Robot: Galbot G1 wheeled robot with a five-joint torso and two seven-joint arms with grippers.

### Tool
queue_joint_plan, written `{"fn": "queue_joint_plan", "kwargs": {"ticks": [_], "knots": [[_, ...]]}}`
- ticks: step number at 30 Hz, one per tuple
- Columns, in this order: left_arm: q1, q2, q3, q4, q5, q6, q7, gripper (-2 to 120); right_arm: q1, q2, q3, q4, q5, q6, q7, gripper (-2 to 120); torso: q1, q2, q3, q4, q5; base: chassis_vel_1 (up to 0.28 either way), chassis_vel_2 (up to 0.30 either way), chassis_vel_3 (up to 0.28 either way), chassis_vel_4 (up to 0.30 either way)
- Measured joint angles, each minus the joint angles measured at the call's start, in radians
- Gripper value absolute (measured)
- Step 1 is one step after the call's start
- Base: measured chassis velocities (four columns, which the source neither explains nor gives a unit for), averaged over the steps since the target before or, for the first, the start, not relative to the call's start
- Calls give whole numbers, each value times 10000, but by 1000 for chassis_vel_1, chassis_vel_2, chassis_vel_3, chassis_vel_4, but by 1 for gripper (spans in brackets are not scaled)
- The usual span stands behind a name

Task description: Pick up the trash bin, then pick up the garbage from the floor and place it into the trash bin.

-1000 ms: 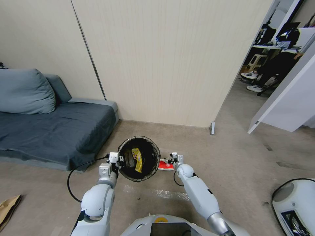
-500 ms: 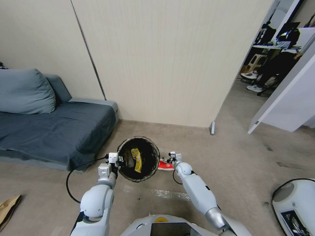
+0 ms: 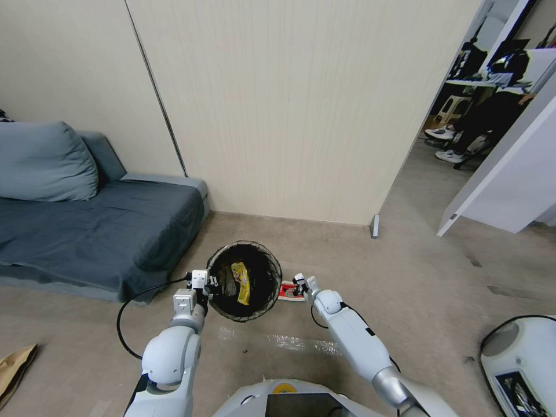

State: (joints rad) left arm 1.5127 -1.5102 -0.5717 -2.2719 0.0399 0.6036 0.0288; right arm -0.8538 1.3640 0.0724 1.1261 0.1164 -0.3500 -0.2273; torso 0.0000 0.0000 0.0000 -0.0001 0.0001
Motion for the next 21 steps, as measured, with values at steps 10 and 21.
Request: {"fn": "queue_joint_plan", "kwargs": {"ticks": [10,21], "knots": [[-9,-3,-34,25,-3,-10,16,1,209,-246,-315,-171,-218,133,-397,100,0,0,0,1,0,0,0,0,0],[-47,23,-106,72,-51,-21,30,1,688,-179,-312,-1047,47,125,-364,100,0,0,0,1,-1,0,0,0,0]]}}
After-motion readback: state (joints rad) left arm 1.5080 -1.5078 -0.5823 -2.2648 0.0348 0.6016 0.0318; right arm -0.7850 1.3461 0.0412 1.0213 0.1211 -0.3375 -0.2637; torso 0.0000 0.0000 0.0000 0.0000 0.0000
